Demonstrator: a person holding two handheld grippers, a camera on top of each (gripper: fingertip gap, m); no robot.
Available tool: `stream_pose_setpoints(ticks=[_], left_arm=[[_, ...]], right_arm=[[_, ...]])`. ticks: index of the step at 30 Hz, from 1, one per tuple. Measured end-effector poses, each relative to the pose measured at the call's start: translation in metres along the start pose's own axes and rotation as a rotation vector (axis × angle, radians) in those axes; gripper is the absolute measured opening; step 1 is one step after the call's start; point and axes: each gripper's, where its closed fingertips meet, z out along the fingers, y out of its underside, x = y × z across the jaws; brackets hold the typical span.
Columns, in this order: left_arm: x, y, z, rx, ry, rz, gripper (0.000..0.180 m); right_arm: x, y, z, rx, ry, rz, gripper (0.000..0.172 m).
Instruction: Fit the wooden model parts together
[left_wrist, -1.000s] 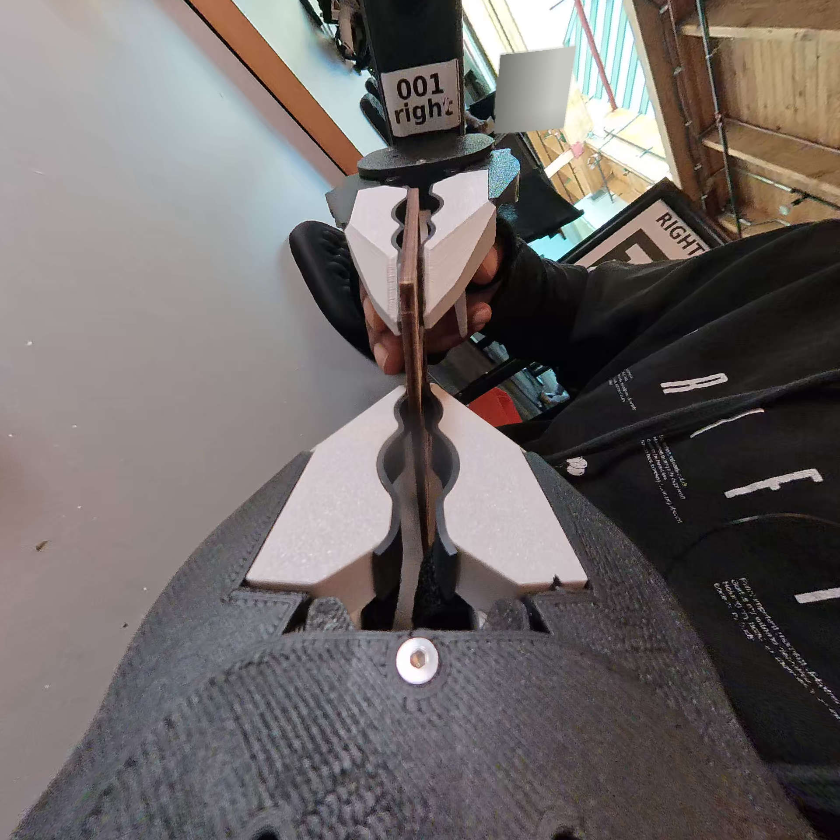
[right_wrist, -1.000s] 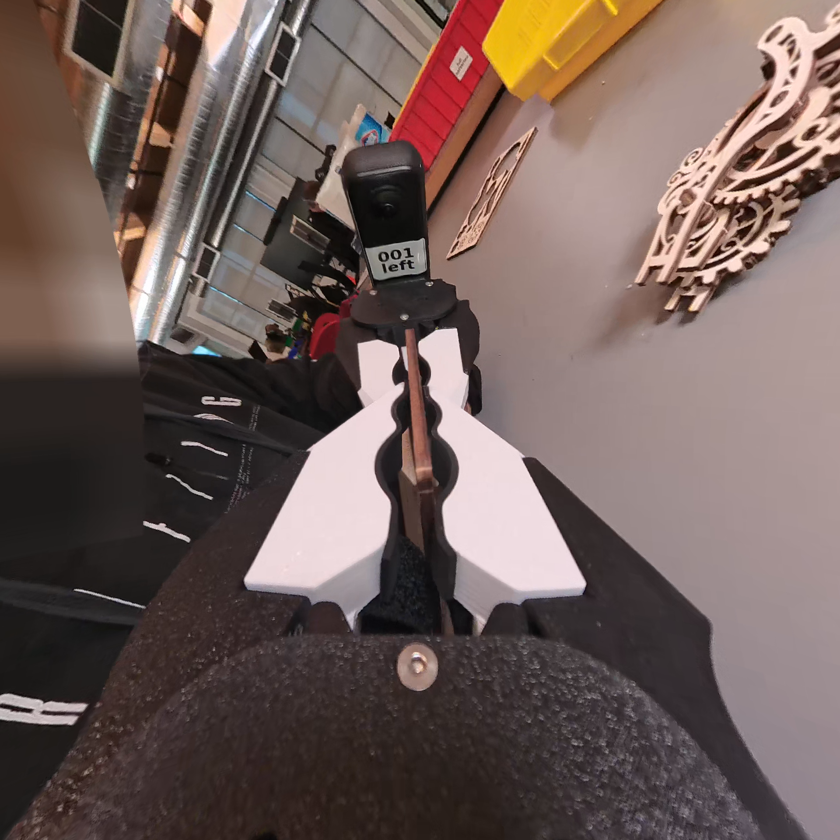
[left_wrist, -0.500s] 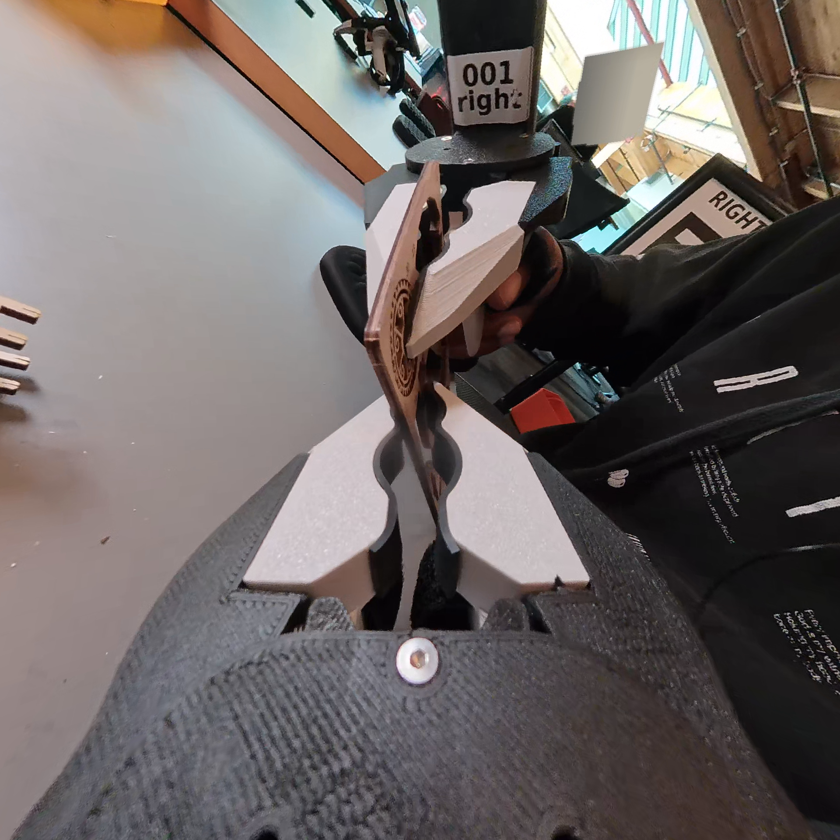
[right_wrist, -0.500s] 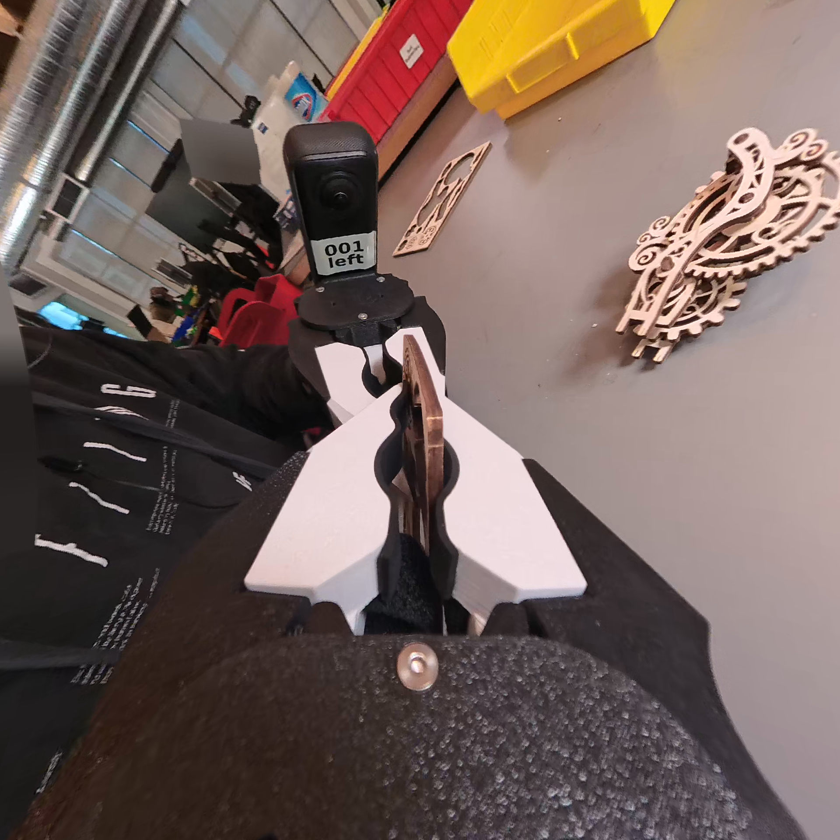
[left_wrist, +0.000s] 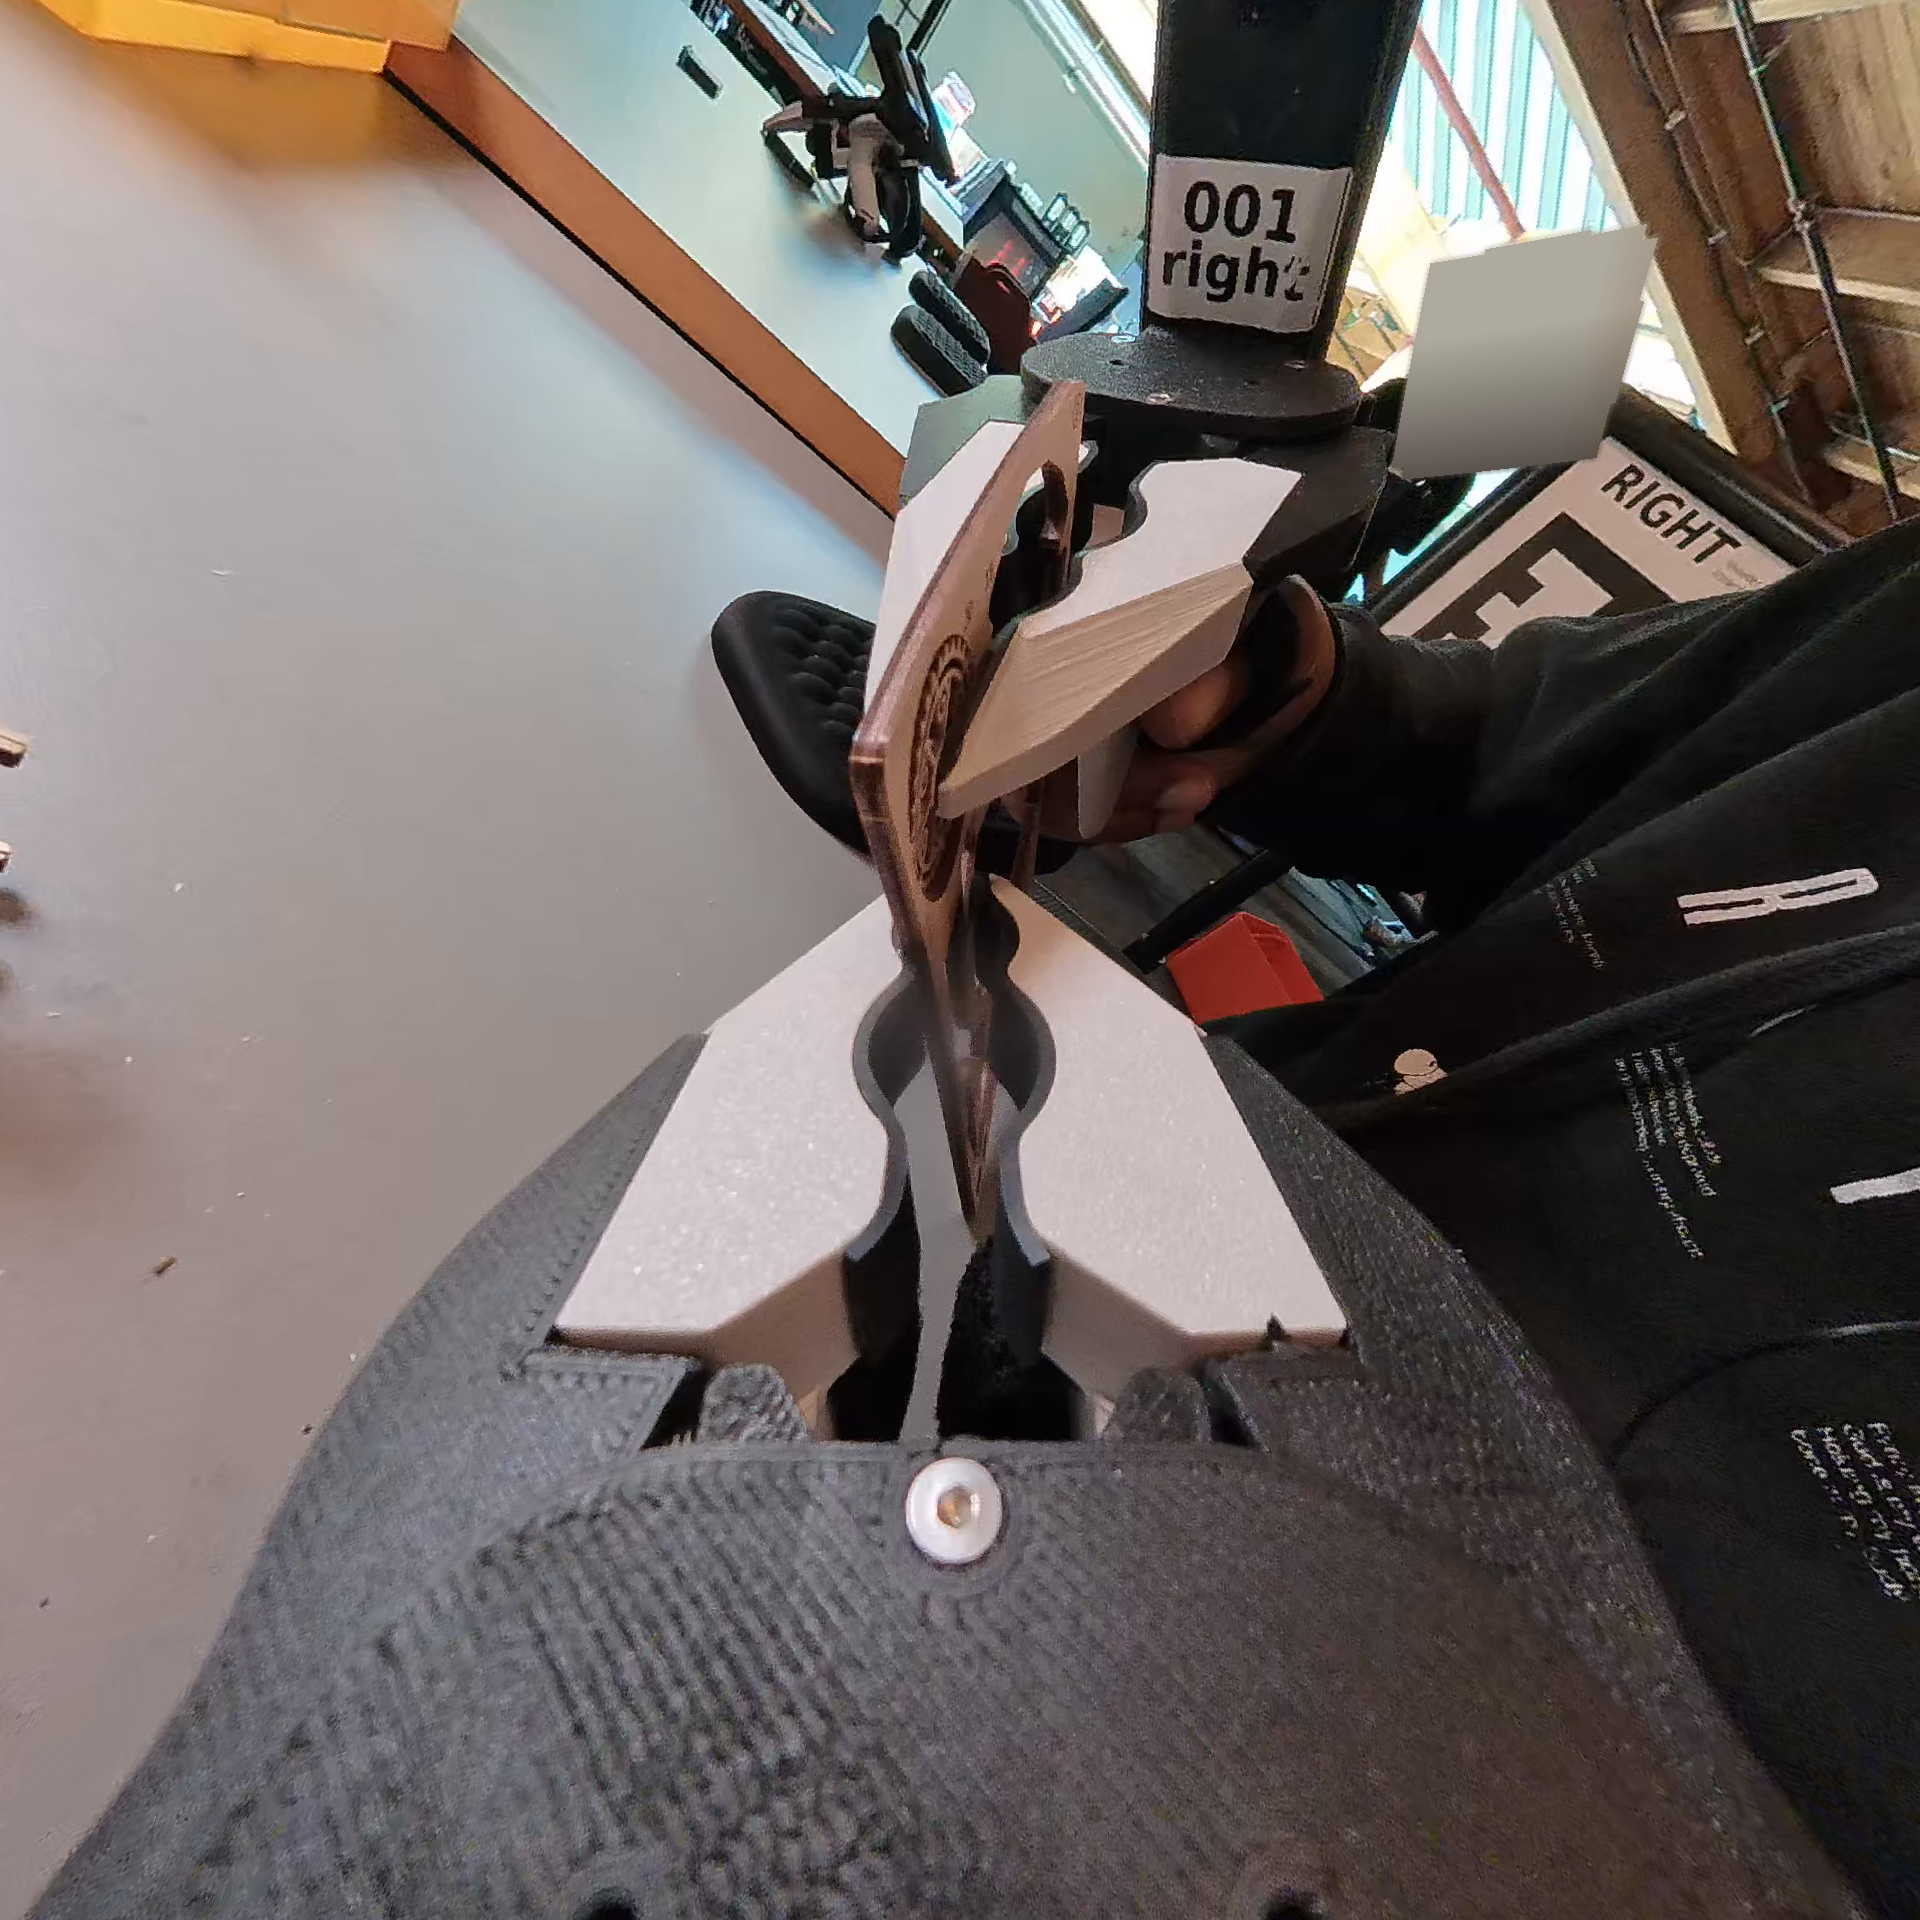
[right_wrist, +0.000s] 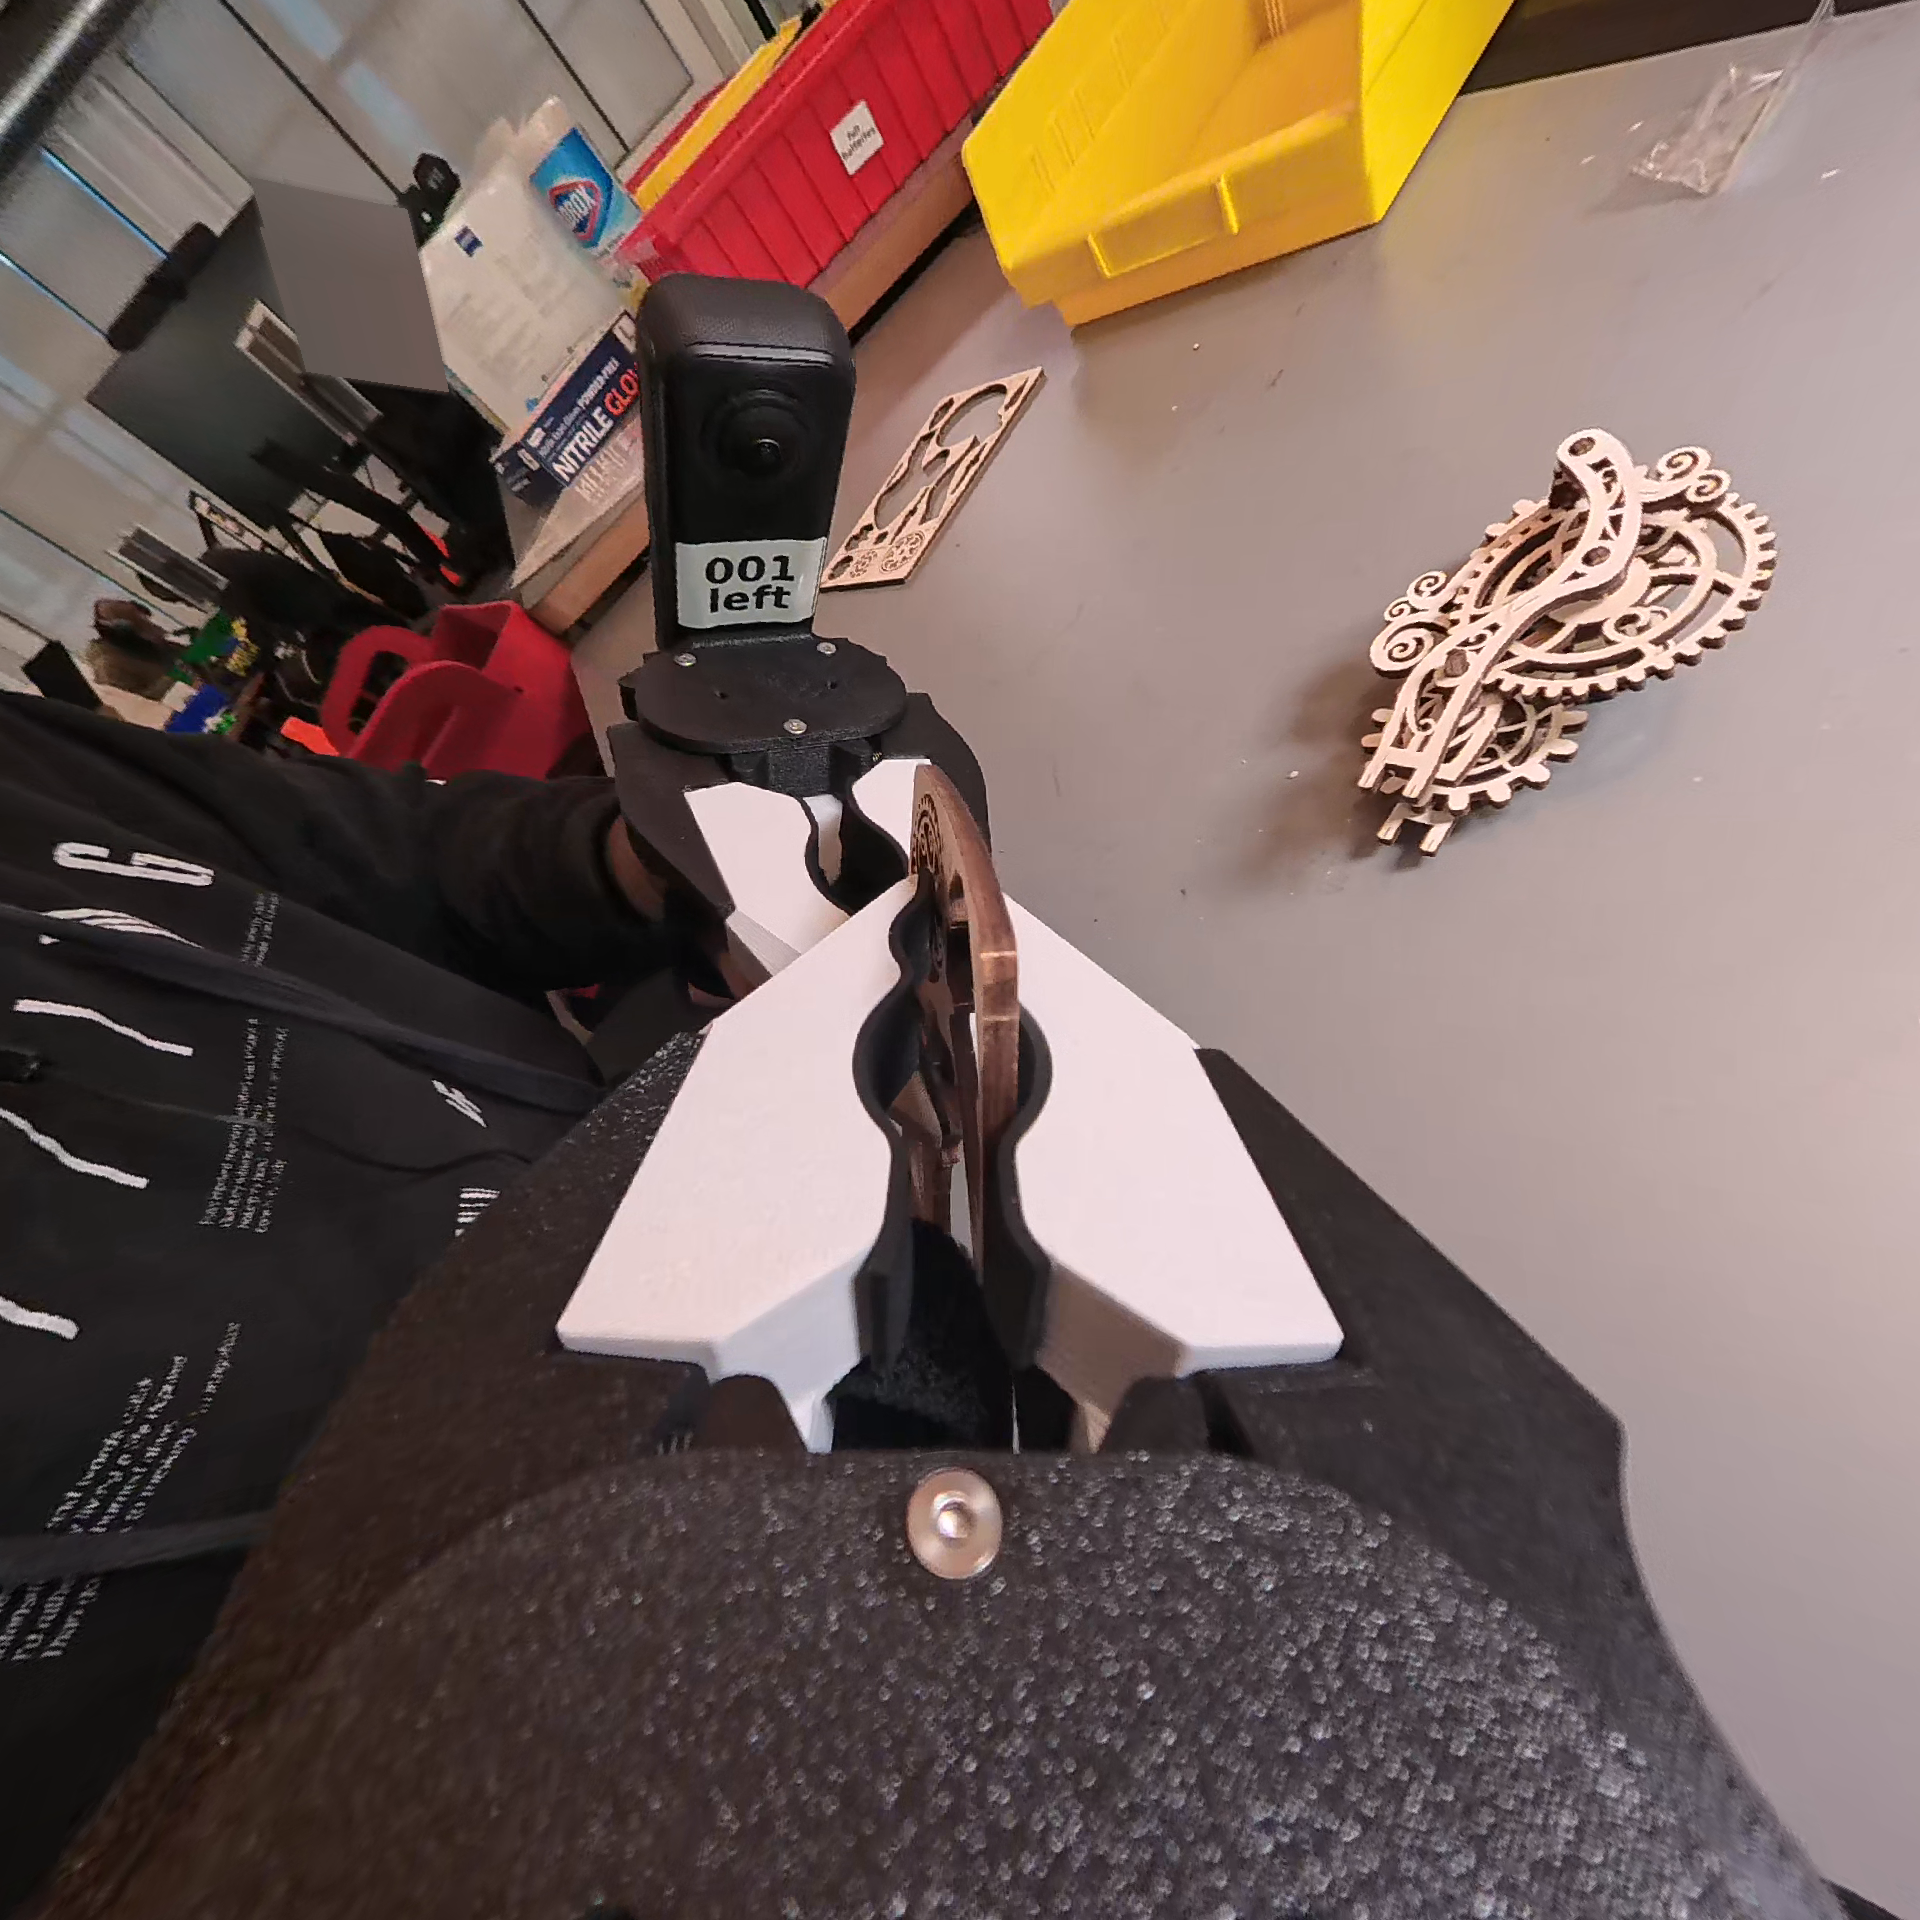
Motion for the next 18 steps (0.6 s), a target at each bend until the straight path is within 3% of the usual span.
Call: stream_pose_setpoints(ticks=[7,10,13,18], left_arm=[[0.0060,0.0016,-0.0009,-0.015,0.079,-0.035,0.003],[0.0082,0.0018,-0.0009,-0.019,0.075,-0.015,0.002],[0.0042,0.0014,-0.0022,-0.020,0.047,-0.005,0.003],[0.0051,0.0034,0.0013,-0.035,0.030,0.021,0.003]], right_arm=[[-0.0077,0.0017,0.0001,-0.025,-0.067,0.018,0.004],[-0.0063,0.0004,0.0033,-0.049,-0.094,0.005,0.014],[-0.0086,0.0002,0.0050,-0.052,-0.135,0.014,0.004],[-0.0072,0.0028,0.0008,-0.029,-0.140,0.041,0.003]])
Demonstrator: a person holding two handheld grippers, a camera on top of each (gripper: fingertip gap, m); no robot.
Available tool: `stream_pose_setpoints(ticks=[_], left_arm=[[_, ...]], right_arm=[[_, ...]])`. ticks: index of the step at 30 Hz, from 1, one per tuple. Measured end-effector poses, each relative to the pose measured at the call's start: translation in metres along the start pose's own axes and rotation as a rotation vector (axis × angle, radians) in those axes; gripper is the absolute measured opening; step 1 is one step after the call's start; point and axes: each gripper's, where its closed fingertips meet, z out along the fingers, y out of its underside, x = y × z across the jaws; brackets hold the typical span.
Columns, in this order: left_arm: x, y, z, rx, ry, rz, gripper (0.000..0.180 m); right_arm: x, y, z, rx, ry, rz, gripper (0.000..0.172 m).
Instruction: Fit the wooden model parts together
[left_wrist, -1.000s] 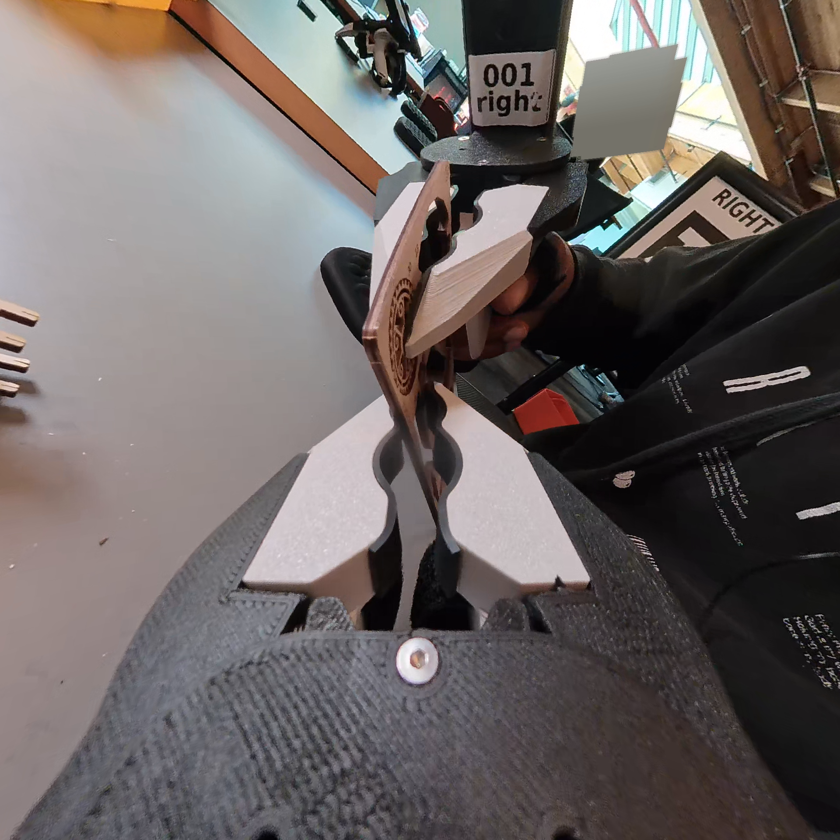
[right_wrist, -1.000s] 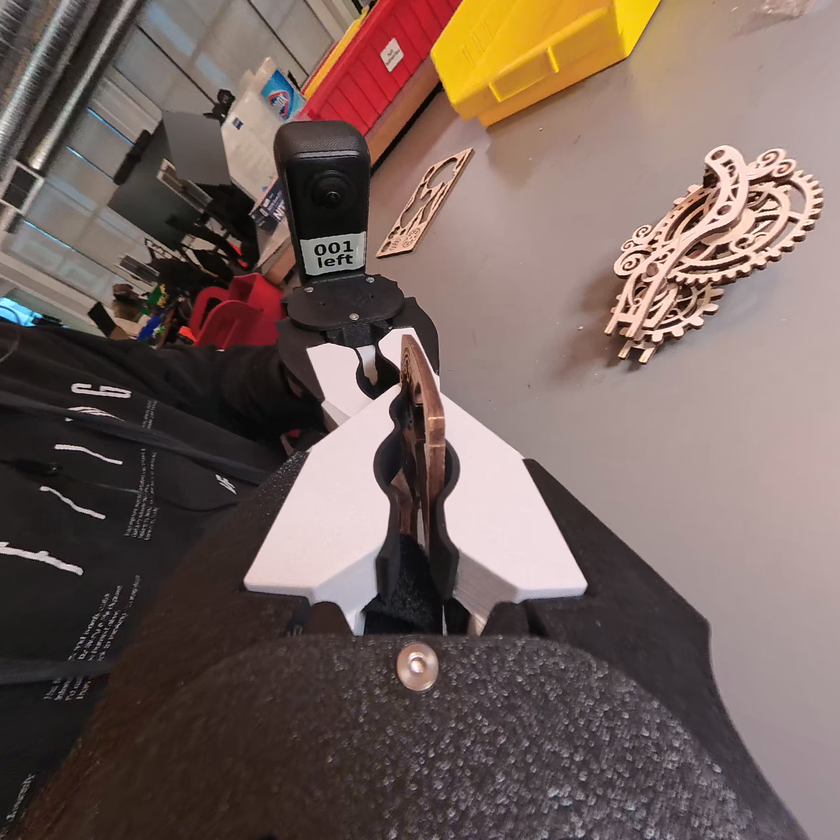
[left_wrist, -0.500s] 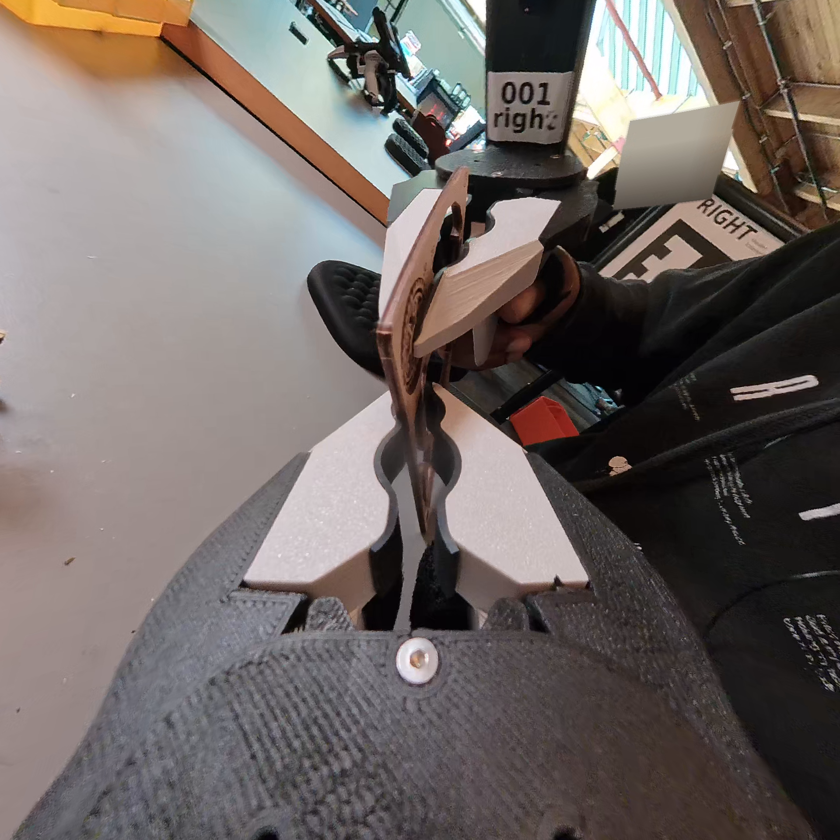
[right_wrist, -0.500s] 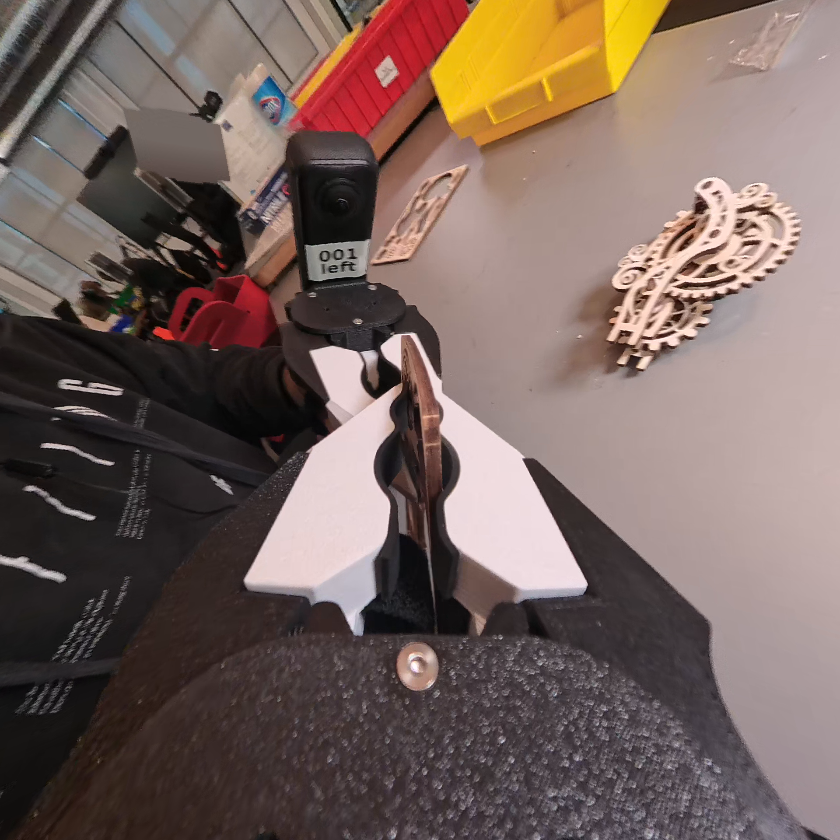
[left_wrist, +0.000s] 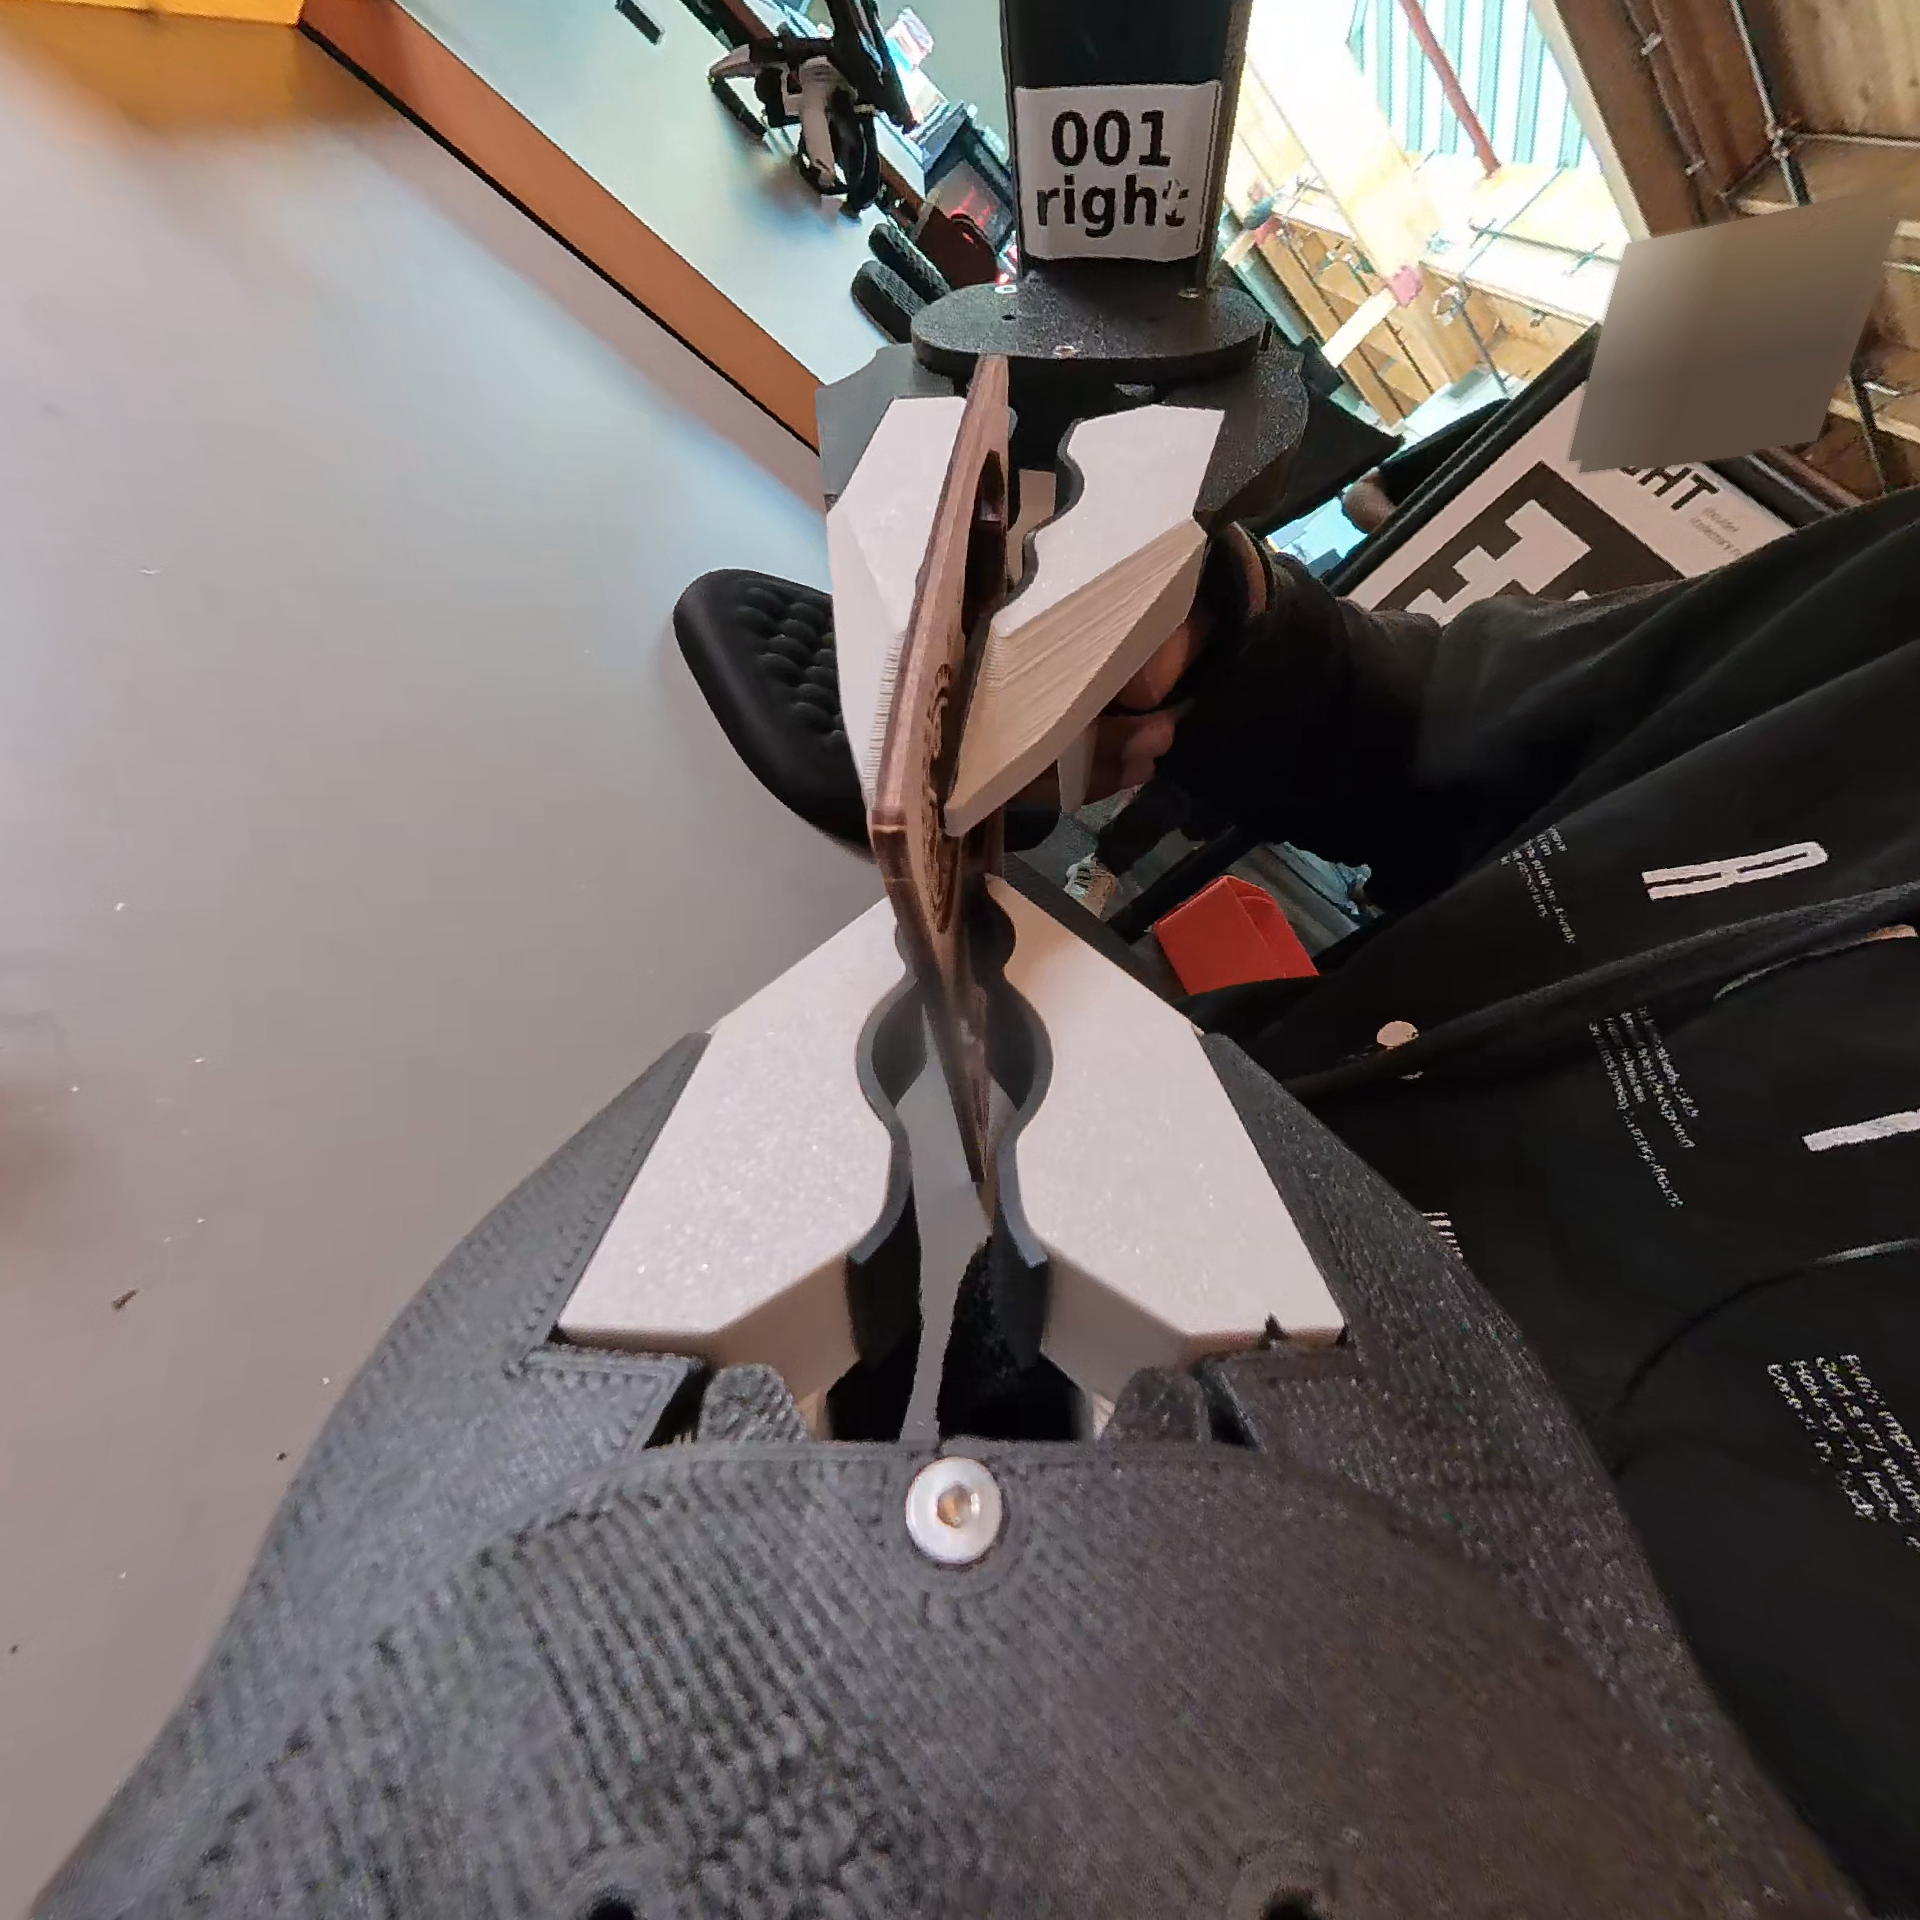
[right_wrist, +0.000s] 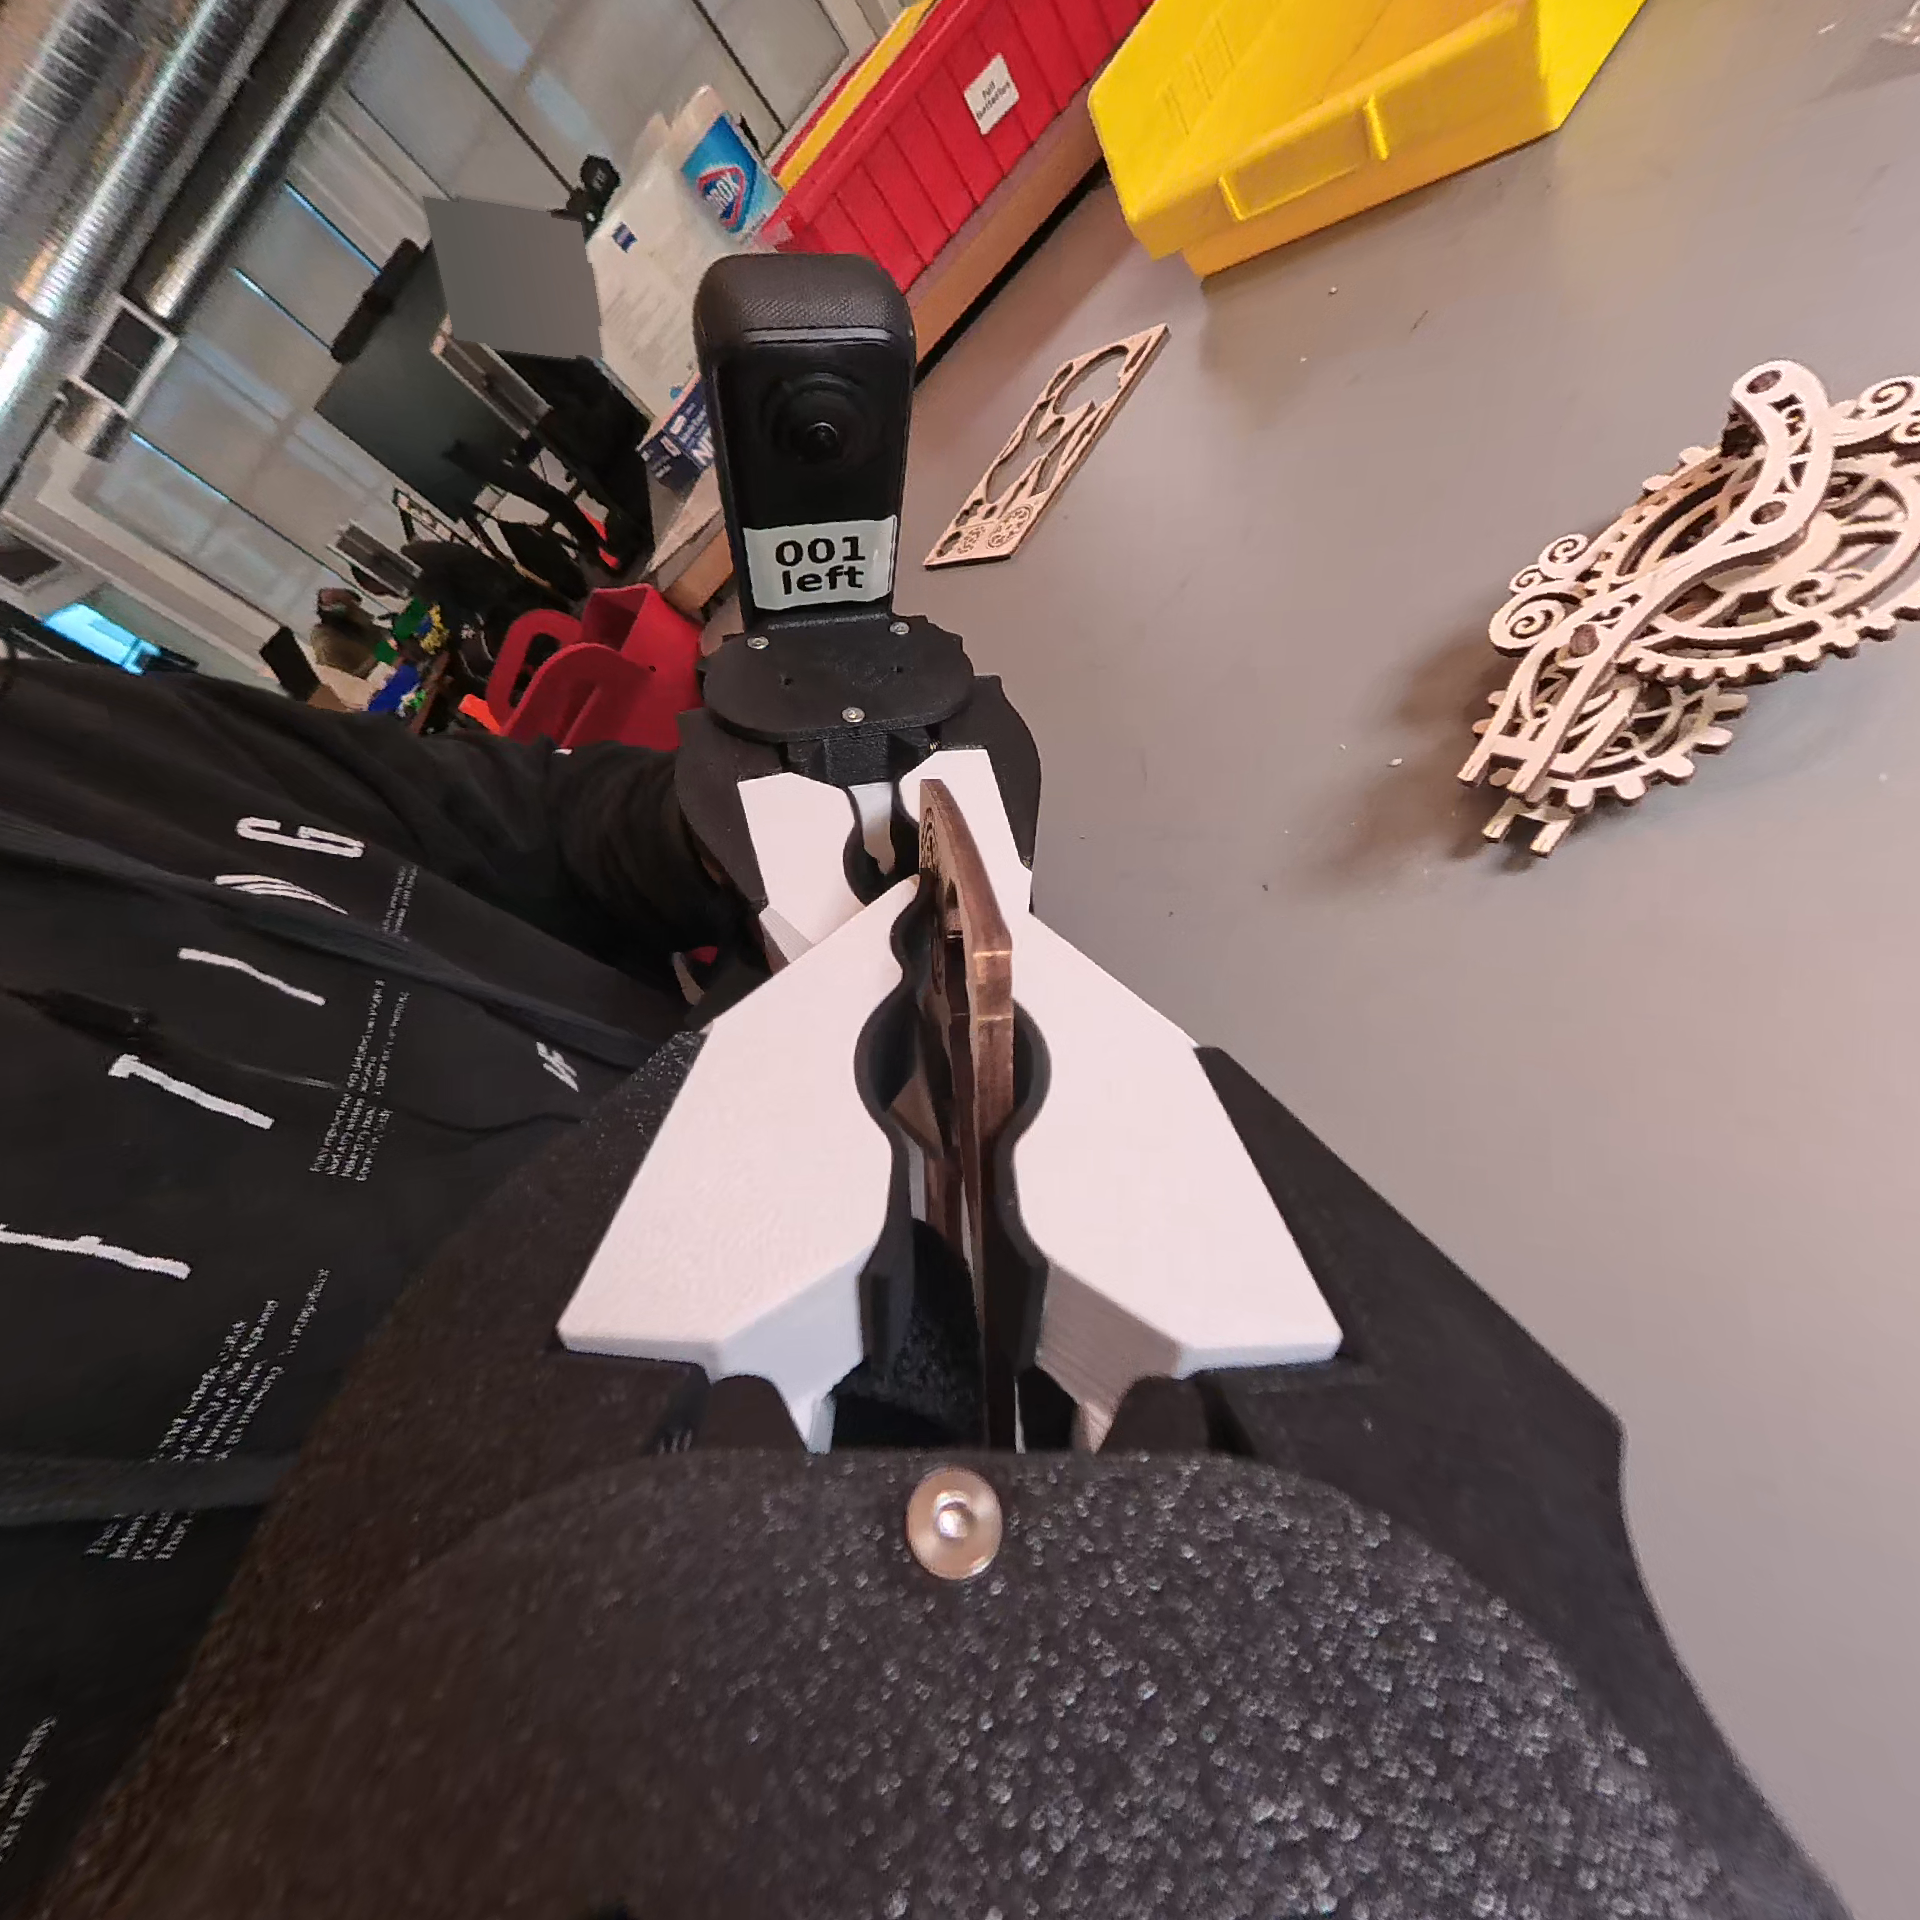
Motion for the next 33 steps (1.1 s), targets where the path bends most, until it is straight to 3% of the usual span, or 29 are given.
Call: stream_pose_setpoints(ticks=[4,9,17,23,28,33], left_arm=[[0.001,0.001,0.005,-0.008,-0.004,0.004,0.004],[0.002,-0.008,0.002,0.021,0.007,0.001,0.002],[-0.017,-0.006,-0.004,0.062,0.054,-0.182,0.003],[-0.026,-0.002,-0.004,0.062,0.053,-0.260,0.002],[-0.027,-0.007,-0.008,0.095,0.069,-0.303,0.001],[-0.038,-0.048,-0.048,0.266,0.067,-0.305,0.001]], right_arm=[[0.010,0.002,-0.004,0.009,0.079,-0.015,0.001],[0.001,-0.007,-0.005,0.050,0.044,-0.016,0.002],[0.024,-0.006,0.007,0.038,-0.002,0.126,0.001],[0.042,0.001,0.011,0.017,0.020,0.179,0.015],[0.052,-0.004,-0.004,0.007,0.049,0.127,0.029],[0.055,-0.033,-0.046,0.045,0.080,-0.093,0.037]])
